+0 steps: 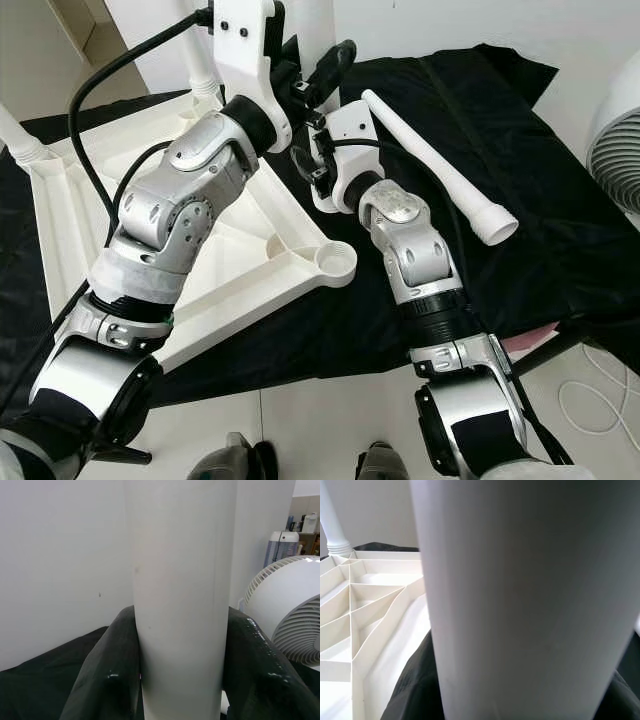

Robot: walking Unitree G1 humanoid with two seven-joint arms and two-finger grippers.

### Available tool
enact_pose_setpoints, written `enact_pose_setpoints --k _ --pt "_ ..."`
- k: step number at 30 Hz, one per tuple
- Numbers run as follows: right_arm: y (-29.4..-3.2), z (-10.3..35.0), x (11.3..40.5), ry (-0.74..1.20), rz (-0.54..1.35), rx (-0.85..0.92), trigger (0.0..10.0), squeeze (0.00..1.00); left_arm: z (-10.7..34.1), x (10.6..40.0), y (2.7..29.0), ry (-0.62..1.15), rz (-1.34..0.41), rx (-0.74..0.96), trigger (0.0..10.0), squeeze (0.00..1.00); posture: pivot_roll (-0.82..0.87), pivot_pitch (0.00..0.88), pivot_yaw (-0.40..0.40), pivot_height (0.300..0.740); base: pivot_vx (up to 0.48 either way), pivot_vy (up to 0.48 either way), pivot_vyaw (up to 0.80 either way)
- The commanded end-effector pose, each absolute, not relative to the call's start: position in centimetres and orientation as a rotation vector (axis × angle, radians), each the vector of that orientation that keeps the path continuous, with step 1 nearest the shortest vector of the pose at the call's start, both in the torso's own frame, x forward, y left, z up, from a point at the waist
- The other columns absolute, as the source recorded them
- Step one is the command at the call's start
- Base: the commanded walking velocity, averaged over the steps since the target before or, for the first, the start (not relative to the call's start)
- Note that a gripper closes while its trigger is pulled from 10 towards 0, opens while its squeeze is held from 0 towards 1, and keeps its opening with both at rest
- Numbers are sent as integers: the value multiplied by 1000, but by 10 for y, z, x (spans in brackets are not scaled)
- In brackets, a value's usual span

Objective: Building children table

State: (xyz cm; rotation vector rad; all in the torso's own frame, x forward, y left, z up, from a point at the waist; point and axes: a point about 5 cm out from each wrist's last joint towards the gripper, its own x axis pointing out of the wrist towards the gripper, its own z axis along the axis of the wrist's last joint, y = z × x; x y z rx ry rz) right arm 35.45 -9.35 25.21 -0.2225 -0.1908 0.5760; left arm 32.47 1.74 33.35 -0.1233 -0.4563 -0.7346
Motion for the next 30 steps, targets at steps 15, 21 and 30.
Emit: enact_pose_setpoints --k 15,21,30 --pt "-88 255 359 -187 530 -167 10000 0 337 317 18 -475 -780 -161 10000 1000 -133 114 119 740 0 0 0" --pt "-91 257 363 -190 473 -112 10000 0 338 319 20 -481 -763 -137 10000 765 -125 124 115 740 0 0 0" --pt "-95 259 364 -195 430 -60 10000 0 336 324 26 -469 -722 -122 10000 0 -134 158 125 740 0 0 0"
